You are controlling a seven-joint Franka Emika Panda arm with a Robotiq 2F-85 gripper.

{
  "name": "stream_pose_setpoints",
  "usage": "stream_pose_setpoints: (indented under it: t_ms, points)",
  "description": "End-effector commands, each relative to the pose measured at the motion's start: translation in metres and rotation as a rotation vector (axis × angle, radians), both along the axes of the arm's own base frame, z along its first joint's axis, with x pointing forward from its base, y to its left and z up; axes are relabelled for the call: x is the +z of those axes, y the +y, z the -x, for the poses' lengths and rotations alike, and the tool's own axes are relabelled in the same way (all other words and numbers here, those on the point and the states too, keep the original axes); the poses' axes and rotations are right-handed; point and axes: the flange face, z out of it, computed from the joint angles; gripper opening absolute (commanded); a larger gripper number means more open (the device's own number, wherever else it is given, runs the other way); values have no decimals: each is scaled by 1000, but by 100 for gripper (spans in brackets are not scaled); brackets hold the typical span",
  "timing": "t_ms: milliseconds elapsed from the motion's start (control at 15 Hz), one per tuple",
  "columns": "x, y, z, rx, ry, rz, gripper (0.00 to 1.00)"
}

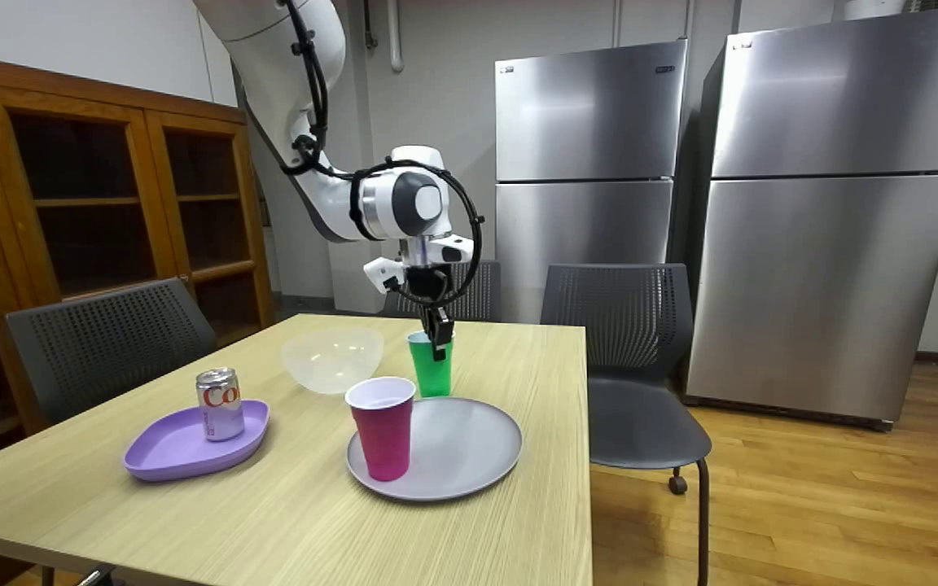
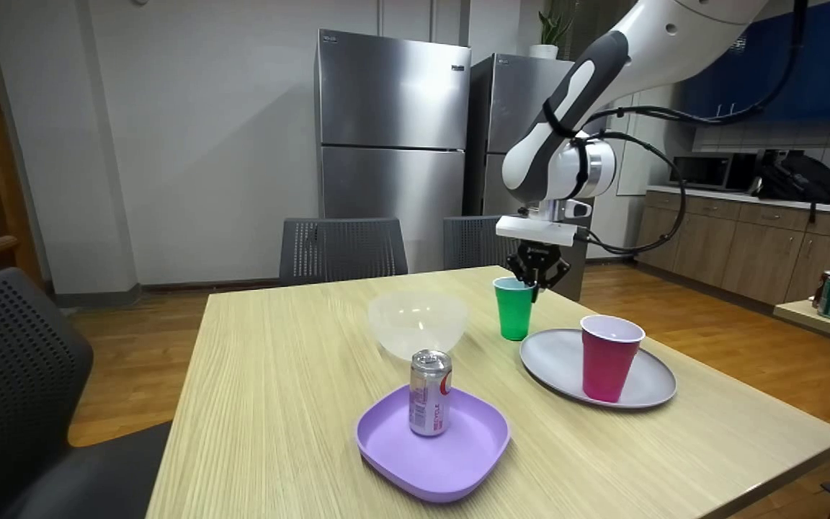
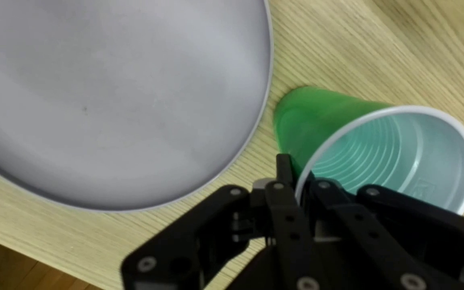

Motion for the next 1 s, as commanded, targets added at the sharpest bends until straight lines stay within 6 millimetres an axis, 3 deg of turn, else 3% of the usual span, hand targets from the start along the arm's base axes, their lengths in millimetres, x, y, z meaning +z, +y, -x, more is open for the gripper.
stream_pose_setpoints:
  t_ms: [0,333,933]
  points:
    - [7,4,-4,-20,1,-13,1]
    - [19,6,-5,-12,-28,-11,1]
    - [69,-2,12,7,-80,-5,1]
